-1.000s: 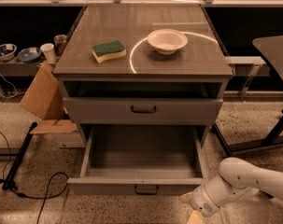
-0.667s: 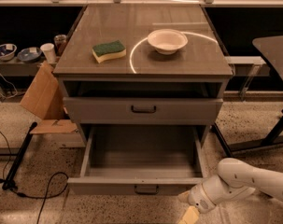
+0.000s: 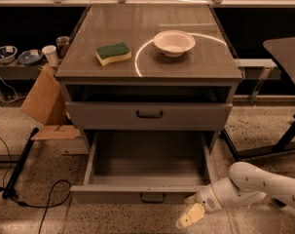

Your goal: Close middle drawer

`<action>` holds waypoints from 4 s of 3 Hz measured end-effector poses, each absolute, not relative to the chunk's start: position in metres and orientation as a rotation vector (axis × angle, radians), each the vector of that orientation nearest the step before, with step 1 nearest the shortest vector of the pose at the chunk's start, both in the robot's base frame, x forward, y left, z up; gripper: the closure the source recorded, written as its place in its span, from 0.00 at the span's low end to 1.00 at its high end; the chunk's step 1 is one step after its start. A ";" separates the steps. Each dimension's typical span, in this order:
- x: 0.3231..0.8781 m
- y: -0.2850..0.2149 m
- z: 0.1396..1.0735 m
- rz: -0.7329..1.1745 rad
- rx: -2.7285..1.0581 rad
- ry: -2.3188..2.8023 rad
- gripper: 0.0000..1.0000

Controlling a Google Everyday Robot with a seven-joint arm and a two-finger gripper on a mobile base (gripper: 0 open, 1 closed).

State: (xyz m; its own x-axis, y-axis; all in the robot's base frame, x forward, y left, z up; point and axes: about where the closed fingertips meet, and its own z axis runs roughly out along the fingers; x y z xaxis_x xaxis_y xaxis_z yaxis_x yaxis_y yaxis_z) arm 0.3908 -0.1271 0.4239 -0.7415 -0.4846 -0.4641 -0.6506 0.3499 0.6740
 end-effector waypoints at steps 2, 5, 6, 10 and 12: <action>0.419 -0.127 0.448 1.357 -0.841 2.371 0.00; 0.443 -0.098 0.464 1.414 -0.837 2.308 0.00; 0.452 -0.081 0.467 1.417 -0.874 2.305 0.00; 0.523 -0.056 0.467 1.308 -0.715 2.468 0.00; 0.554 -0.056 0.455 1.275 -0.569 2.529 0.00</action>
Offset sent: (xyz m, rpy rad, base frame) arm 0.0442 -0.0045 0.0413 0.1080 -0.0395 -0.2132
